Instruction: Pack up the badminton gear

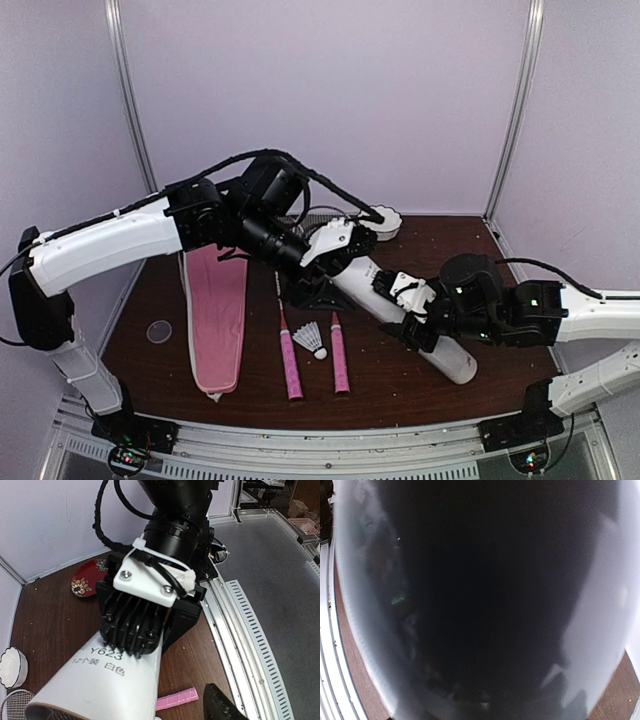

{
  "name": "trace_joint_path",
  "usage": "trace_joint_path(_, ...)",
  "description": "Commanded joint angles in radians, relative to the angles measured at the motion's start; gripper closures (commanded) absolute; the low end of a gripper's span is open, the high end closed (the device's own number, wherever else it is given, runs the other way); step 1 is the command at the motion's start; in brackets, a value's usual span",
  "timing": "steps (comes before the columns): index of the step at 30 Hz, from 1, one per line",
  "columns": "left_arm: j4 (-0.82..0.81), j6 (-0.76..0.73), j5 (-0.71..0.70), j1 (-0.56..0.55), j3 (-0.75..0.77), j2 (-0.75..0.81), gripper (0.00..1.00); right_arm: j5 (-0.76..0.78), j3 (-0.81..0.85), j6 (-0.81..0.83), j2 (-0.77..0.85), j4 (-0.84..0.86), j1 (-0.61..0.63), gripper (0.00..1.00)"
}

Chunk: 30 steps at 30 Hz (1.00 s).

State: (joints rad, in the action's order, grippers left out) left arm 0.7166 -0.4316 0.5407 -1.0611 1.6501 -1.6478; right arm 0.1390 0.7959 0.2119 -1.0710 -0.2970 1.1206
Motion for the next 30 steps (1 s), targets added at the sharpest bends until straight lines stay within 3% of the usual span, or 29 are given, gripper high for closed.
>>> trace_joint_path(1,-0.001,0.005,0.040,-0.013,0.046,-0.032,0.43,0.013,0.027,-0.028,0.047,0.120,-0.005,0.69)
trace_joint_path(6,0.003,0.031,-0.048,0.006,0.019,0.078,0.37,0.008,0.019,-0.022,0.032,0.103,-0.005,0.69)
trace_joint_path(11,-0.054,0.099,-0.034,0.072,-0.073,0.238,0.31,0.006,0.018,-0.018,0.025,0.084,-0.005,0.69)
trace_joint_path(18,-0.242,0.282,0.089,0.288,-0.365,0.379,0.29,0.010,0.013,-0.013,0.036,0.059,-0.004,0.69)
trace_joint_path(23,-0.310,0.332,0.069,0.336,-0.550,0.291,0.32,0.033,0.006,-0.012,0.072,0.022,-0.004,0.69)
trace_joint_path(26,-0.268,0.334,0.050,0.337,-0.523,0.157,0.38,0.043,-0.017,-0.020,0.096,0.020,-0.004,0.69)
trace_joint_path(30,-0.367,0.383,0.132,0.337,-0.525,0.013,0.39,0.034,-0.026,-0.035,0.110,0.007,-0.004,0.69)
